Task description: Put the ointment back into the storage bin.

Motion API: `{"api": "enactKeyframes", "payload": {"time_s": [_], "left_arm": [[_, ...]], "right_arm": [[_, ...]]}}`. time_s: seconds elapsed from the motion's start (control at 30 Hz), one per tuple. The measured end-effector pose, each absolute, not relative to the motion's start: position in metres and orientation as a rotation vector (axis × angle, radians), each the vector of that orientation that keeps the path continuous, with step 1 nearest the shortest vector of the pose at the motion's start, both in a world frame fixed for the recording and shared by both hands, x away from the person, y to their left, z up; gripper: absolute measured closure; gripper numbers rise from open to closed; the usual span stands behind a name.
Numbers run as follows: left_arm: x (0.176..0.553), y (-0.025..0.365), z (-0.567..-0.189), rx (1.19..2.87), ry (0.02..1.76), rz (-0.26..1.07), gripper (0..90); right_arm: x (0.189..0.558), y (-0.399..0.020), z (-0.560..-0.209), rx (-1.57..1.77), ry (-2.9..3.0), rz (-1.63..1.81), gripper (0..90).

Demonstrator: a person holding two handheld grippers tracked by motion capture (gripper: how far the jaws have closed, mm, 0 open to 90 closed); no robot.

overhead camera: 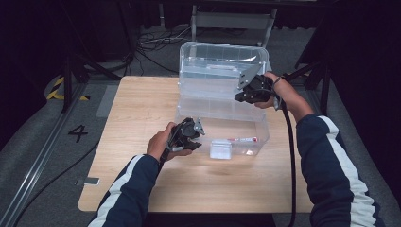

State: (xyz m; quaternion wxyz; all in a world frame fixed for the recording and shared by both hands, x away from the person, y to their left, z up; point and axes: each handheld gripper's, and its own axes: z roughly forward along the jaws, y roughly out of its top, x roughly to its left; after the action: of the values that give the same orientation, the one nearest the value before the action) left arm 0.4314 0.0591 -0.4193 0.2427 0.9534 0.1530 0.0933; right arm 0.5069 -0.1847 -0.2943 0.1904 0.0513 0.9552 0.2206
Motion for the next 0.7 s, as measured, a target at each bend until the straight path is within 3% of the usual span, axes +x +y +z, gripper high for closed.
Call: {"api": "enactKeyframes", "payload": {"time_s": [0.7], "left_arm": [[0.429,0.059,-0.421,2.594,0.416,0.292,66.5]], "right_arm": [[0.491,-0.187,-0.299,0.159,2.682,0.648,83.0]]}}
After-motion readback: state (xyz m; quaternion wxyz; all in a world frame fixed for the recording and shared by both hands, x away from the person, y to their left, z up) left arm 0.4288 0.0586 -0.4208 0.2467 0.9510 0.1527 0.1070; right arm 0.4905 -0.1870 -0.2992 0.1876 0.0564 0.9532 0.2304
